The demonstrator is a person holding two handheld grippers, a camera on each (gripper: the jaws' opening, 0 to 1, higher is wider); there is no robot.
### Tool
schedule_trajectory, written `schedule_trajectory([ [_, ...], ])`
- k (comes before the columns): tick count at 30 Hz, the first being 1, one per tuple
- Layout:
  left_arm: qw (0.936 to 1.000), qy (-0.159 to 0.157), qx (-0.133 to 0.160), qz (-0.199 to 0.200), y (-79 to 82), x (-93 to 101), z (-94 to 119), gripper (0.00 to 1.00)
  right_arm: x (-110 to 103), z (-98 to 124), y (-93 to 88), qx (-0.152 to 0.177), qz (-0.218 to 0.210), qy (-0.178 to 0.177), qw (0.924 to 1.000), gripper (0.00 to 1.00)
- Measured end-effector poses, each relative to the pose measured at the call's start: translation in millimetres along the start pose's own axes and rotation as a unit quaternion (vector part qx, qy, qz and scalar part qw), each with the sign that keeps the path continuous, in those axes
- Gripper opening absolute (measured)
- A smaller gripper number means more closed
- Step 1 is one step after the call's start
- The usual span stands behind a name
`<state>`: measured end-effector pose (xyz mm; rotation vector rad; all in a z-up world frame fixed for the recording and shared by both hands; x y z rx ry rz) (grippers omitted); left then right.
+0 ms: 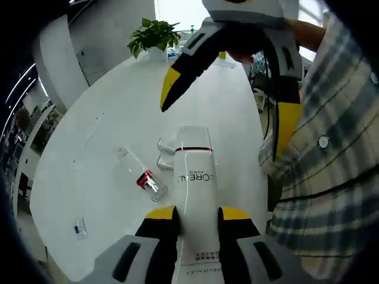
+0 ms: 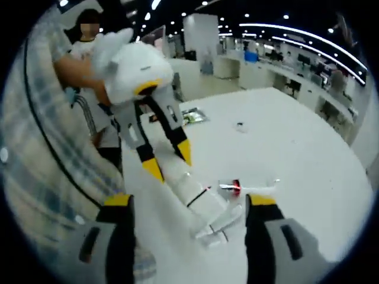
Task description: Arrange the skincare products in the storage area until every visible bottle or jar stands upright without overlapping.
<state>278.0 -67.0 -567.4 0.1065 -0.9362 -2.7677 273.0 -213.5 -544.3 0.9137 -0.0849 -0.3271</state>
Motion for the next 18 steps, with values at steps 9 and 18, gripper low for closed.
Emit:
schedule_trajectory([
  [9,0.9976,-0.035,-0.011,-0.059,16.8,23.2,7,0.24,-20,-22,0.7,-0.066,0.109,0.058,0.9902,0.48],
  [18,0.9962,-0.051,-0.002,-0.071,20.1,35.4,17,0.24,-34,-36,1.6,-0.072,0.145,0.085,0.9832,0.35],
])
Point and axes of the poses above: the point that each gripper's makers call its tool centre point, and the gripper's own axes: z roughly backward along the fingers, x roughly to its right, y roughly out of its top, the point moved 9 cm from there along z, roughly backward along the fingers, and after that the axes turned 7 degrees about x, right-handed, at the moved point
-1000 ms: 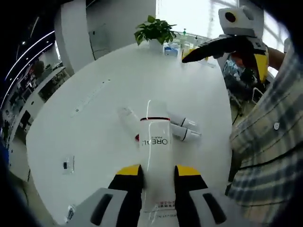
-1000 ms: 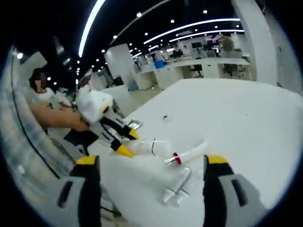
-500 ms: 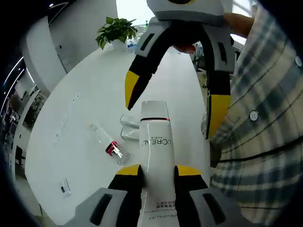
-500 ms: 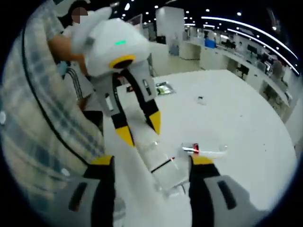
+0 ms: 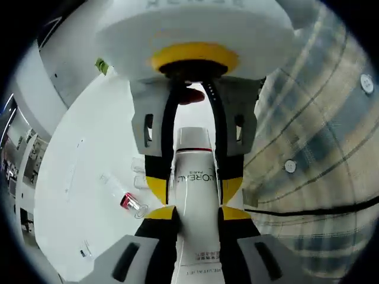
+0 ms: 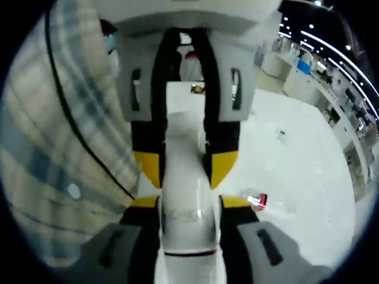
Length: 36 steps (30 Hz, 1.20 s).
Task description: Arrange the skincare products in the storage area until every visible bottle or jar stands upright without overlapping.
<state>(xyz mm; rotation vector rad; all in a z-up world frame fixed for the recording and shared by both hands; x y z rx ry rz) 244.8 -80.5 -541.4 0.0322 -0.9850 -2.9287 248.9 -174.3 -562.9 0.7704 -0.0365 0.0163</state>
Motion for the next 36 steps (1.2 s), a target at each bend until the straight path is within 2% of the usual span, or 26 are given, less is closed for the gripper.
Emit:
schedule_trajectory([
  [13,1.0000,0.005,0.004,-0.006,-5.7,4.5,12,0.25,-3,-20,8.8,-0.007,0.011,0.021,0.9997,0.34],
  [30,0.9992,0.009,0.028,-0.026,-16.3,5.1,19,0.28,-2,-24,15.5,0.003,-0.008,0.031,0.9995,0.25],
  [36,0.9988,0.015,0.039,-0.025,-20.7,3.5,23,0.28,0,-26,18.4,0.006,-0.031,0.034,0.9989,0.21],
])
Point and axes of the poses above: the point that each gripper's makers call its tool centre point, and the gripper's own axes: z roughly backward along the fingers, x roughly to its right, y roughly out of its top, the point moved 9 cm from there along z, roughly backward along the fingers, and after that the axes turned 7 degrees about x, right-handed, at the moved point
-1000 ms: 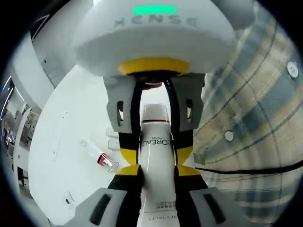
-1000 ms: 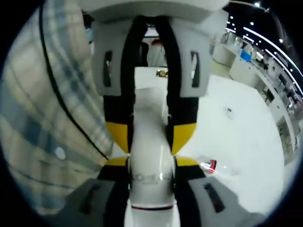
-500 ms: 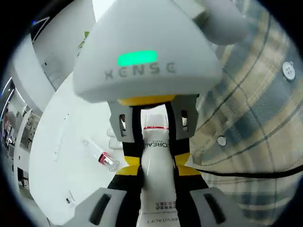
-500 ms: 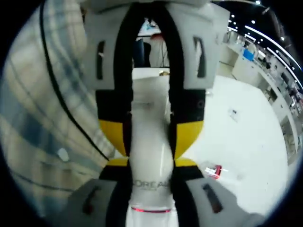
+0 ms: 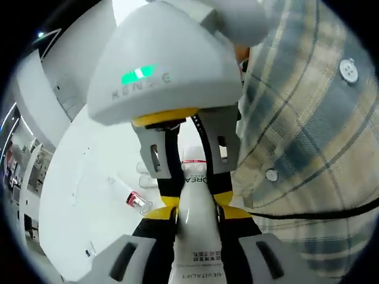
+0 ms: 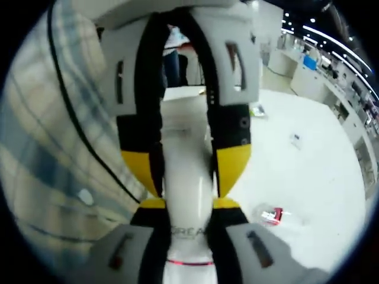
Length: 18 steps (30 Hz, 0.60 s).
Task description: Arrange the skincare products in the storage area until every visible bottle or jar stands upright without overlapping.
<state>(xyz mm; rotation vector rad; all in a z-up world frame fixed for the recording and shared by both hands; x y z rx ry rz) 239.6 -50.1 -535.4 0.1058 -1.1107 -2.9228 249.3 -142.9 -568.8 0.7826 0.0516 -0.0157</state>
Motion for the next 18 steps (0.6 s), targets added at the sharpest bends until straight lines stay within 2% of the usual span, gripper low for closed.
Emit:
schedule_trajectory([
  [4,0.9999,0.008,0.014,0.005,-2.7,-1.2,5,0.29,1,0,1.0,0.006,-0.009,0.001,0.9999,0.20],
  [9,0.9997,0.018,0.014,0.005,-12.0,-1.4,11,0.33,2,0,0.2,0.004,-0.011,-0.002,0.9999,0.20],
  [13,0.9981,0.032,0.041,0.035,-18.6,0.9,17,0.35,1,-1,0.3,0.005,-0.009,-0.002,0.9999,0.20],
  [18,0.9965,0.044,0.047,0.053,-28.6,2.7,26,0.37,0,-3,0.2,0.003,-0.004,0.002,1.0000,0.20],
])
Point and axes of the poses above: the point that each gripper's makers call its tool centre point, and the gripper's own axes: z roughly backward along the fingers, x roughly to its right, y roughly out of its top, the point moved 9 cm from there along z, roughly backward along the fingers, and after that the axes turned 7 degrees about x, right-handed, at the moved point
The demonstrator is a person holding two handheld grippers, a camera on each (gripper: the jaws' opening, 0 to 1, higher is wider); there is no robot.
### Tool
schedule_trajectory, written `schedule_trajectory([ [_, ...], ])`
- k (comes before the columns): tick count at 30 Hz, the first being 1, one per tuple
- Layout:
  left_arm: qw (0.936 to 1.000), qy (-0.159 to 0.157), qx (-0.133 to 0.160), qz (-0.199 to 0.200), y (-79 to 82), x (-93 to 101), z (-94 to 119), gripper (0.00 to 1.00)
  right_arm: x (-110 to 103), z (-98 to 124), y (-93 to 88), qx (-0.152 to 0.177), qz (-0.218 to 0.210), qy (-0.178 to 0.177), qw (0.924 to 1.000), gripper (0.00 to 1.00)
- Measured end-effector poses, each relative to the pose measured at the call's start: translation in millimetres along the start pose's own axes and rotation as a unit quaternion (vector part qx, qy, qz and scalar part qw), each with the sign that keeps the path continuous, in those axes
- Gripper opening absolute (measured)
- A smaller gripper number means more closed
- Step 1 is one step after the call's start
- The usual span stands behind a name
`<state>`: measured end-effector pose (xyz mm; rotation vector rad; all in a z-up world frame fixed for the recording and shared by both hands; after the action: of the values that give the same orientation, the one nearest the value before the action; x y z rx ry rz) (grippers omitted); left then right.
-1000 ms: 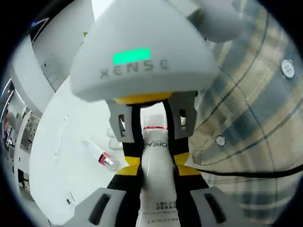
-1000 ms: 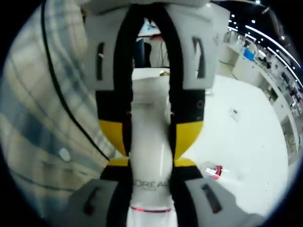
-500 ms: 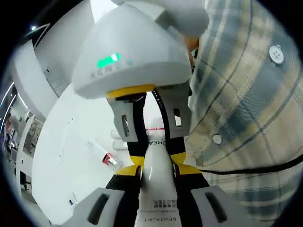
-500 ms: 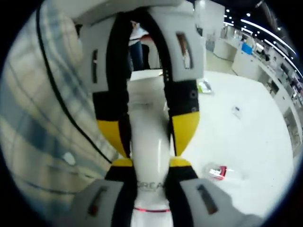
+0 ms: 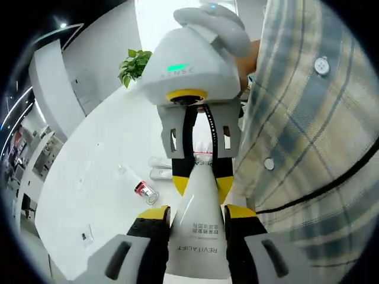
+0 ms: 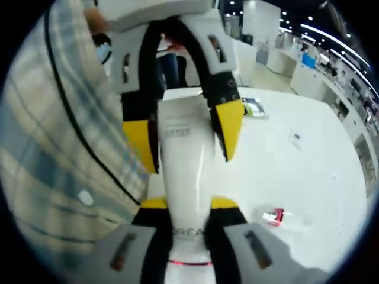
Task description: Arrange the skincare products in the storage area until every visible bottle or jar stands upright without overlapping.
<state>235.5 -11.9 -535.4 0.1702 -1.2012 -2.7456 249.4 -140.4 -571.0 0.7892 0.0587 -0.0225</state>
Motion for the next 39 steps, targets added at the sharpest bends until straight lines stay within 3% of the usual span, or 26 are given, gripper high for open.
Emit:
schedule_trajectory([
  [4,0.9990,0.021,0.017,0.035,-6.7,-4.1,12,0.39,1,0,0.9,0.002,0.003,-0.001,1.0000,0.20],
  [8,0.9958,0.045,0.026,0.075,-15.8,-9.8,22,0.49,4,2,1.4,0.007,0.004,-0.003,1.0000,0.20],
  [10,0.9918,0.054,0.025,0.113,-26.0,-12.6,29,0.51,6,4,1.0,0.014,-0.002,-0.007,0.9999,0.20],
  [13,0.9824,0.073,0.054,0.163,-33.9,-14.2,36,0.52,9,8,-0.4,0.022,-0.012,-0.016,0.9996,0.20],
  [15,0.9687,0.076,0.082,0.222,-38.9,-14.0,39,0.55,10,10,-1.8,0.025,-0.020,-0.022,0.9993,0.20],
  [18,0.9393,0.086,0.136,0.303,-42.1,-14.3,41,0.59,13,14,-3.8,0.034,-0.038,-0.037,0.9980,0.20],
  [19,0.9253,0.090,0.159,0.332,-42.7,-14.6,42,0.58,14,15,-4.4,0.040,-0.047,-0.043,0.9972,0.20],
  [20,0.9155,0.092,0.173,0.351,-43.2,-14.8,42,0.58,15,16,-4.6,0.045,-0.051,-0.050,0.9964,0.20],
  [21,0.8995,0.095,0.196,0.379,-43.6,-15.2,42,0.58,16,18,-4.7,0.051,-0.063,-0.054,0.9952,0.20],
  [24,0.8687,0.094,0.228,0.429,-45.7,-15.1,39,0.57,18,21,-4.0,0.065,-0.076,-0.066,0.9928,0.20],
  [29,0.8518,0.086,0.249,0.453,-43.3,-11.3,33,0.56,17,21,-0.4,0.082,-0.090,-0.079,0.9894,0.20],
  [31,0.8385,0.082,0.266,0.468,-40.7,-10.3,30,0.55,17,20,1.1,0.085,-0.095,-0.081,0.9885,0.20],
  [34,0.8080,0.080,0.297,0.503,-36.1,-9.2,26,0.53,16,18,4.5,0.092,-0.103,-0.089,0.9864,0.21],
  [38,0.7791,0.075,0.323,0.532,-33.5,-8.4,21,0.49,18,16,8.8,0.108,-0.122,-0.097,0.9818,0.21],
  [39,0.7757,0.073,0.328,0.534,-32.8,-8.2,20,0.48,18,16,9.1,0.110,-0.123,-0.098,0.9814,0.21],
])
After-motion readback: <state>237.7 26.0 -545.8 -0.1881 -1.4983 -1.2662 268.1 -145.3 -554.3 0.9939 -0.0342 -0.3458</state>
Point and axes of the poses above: the point that each gripper's makers call its tool centre point, and the gripper's own axes: z roughly backward along the fingers, x roughly to its right, y roughly out of its top, the point moved 9 cm from there along z, roughly backward along the fingers, and after that the axes turned 7 degrees about x, right-handed, at the moved point
